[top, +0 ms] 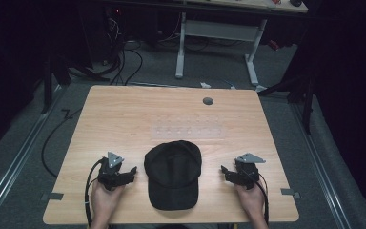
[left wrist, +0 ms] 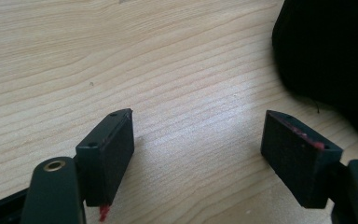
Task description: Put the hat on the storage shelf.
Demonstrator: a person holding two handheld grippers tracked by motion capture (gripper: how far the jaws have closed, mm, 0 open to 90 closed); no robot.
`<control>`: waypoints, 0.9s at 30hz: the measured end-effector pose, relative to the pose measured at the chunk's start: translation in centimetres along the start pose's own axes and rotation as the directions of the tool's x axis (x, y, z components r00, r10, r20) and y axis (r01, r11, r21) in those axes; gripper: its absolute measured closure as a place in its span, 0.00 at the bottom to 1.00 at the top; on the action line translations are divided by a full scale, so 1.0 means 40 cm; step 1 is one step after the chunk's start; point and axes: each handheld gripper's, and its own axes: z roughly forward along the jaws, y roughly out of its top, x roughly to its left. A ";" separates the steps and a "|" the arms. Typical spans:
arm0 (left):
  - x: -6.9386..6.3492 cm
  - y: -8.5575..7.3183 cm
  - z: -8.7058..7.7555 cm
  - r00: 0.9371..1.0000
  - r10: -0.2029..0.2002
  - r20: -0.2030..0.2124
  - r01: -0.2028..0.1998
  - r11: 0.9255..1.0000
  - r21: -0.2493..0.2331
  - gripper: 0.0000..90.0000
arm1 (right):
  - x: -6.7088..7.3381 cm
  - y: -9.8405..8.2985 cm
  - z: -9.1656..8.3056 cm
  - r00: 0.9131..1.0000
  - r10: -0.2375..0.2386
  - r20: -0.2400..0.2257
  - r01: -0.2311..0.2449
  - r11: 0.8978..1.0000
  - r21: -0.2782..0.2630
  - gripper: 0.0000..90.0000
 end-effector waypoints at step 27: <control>0.000 0.000 0.000 1.000 -0.001 -0.002 0.001 1.000 0.000 0.29 | 0.002 0.001 0.003 0.998 0.043 0.042 -0.044 0.999 0.025 0.19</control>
